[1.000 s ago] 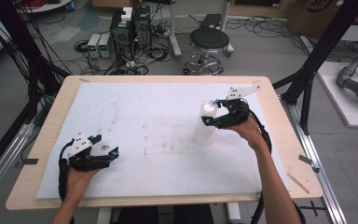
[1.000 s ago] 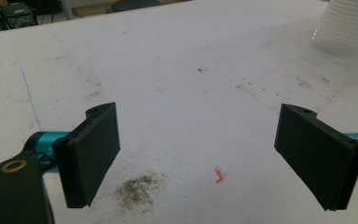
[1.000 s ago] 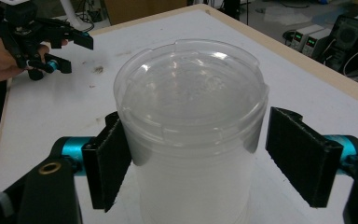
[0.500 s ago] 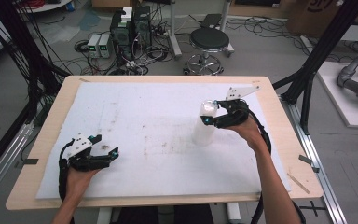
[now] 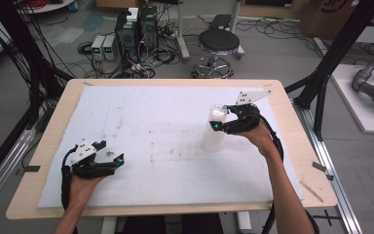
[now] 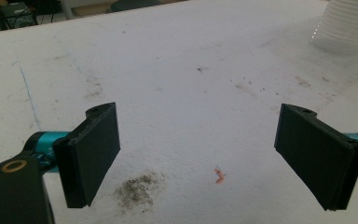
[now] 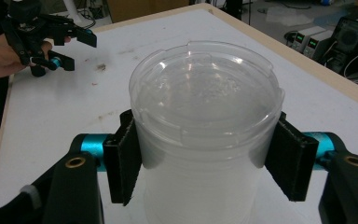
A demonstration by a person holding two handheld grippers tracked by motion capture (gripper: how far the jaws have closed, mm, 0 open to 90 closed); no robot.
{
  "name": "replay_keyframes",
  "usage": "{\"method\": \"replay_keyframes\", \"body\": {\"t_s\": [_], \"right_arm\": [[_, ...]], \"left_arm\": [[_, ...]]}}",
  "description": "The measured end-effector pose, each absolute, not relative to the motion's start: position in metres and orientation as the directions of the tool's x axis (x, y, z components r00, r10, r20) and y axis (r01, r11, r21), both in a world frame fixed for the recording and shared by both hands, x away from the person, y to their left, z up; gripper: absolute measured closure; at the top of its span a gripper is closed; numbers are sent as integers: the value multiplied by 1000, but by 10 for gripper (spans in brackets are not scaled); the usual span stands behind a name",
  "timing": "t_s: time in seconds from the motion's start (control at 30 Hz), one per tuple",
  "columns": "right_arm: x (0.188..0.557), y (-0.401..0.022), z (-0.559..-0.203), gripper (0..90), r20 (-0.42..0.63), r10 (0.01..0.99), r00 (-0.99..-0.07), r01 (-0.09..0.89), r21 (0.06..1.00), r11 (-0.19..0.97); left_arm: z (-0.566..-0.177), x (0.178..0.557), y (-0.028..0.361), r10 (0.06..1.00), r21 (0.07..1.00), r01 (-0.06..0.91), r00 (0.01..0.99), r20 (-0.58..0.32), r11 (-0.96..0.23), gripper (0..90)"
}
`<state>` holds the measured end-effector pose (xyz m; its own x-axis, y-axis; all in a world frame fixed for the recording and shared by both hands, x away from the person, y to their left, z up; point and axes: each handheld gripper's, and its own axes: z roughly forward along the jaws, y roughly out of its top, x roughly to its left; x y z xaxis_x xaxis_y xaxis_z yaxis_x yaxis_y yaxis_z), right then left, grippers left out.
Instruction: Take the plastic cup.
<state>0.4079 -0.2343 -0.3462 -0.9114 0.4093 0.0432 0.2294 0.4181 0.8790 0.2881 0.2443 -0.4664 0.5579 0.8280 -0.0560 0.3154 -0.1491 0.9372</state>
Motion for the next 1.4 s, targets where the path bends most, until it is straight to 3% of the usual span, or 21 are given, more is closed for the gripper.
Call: {"method": "replay_keyframes", "body": {"t_s": [0.43,1.07,1.4], "right_arm": [[406,-237,-337,352,52,420,-906,229,895,383],[395,-240,-256,354,-7,435,-900,156,928,337],[389,-243,-239,355,-19,438,-899,141,933,331]], "left_arm": [[-466,288,244,827,937,315,559,-55,-151,140],[-466,288,244,824,936,315,564,-53,-156,140],[-466,289,243,824,934,318,564,-51,-160,141]]}}
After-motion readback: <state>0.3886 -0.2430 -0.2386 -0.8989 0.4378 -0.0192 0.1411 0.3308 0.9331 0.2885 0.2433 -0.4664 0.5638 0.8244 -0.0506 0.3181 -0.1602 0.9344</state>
